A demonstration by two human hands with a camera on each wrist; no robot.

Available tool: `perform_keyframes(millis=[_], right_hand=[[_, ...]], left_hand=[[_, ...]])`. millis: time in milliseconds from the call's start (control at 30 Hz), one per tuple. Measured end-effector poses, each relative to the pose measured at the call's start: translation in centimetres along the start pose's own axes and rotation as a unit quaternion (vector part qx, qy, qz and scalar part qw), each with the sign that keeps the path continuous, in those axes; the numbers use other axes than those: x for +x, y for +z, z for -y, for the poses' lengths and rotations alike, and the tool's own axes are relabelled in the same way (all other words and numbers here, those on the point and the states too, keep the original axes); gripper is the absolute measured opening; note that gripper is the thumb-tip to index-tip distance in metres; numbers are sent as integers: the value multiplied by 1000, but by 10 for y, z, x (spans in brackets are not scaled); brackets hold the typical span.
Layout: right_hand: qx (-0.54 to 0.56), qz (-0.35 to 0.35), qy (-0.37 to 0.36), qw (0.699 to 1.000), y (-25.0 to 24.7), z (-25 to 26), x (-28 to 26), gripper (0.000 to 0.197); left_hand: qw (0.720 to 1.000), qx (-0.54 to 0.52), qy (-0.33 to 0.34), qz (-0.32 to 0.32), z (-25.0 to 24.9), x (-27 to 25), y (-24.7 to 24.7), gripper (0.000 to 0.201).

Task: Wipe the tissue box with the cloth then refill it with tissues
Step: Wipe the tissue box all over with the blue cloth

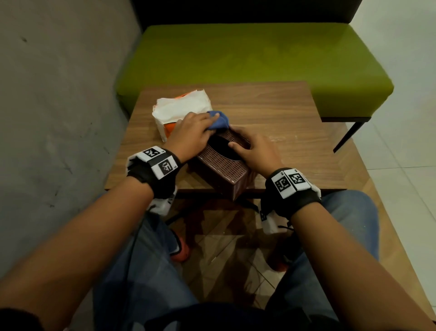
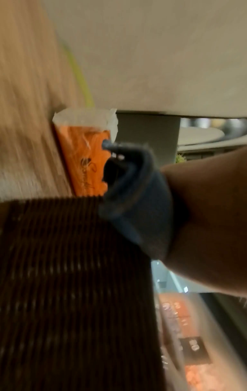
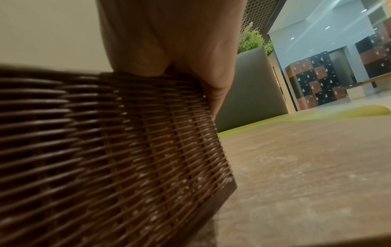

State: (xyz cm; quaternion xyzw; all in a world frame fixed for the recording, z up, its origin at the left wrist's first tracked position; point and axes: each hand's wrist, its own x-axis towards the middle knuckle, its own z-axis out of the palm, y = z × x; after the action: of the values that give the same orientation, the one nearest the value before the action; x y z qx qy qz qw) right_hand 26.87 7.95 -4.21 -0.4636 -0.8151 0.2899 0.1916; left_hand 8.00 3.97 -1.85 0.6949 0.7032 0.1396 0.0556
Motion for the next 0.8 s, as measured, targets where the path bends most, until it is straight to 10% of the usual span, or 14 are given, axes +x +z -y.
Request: perform_keyframes(millis=[433, 667, 800], right_hand=[[63, -31, -2, 998, 1, 6, -21, 53], [112, -20, 39, 993, 21, -1, -92, 143], [210, -46, 125, 968, 40, -10, -73, 127]], left_hand=[[991, -91, 54, -76, -47, -90, 13, 51], [976, -176, 10, -128, -57, -82, 20, 44], [985, -20, 144, -93, -68, -84, 17, 46]])
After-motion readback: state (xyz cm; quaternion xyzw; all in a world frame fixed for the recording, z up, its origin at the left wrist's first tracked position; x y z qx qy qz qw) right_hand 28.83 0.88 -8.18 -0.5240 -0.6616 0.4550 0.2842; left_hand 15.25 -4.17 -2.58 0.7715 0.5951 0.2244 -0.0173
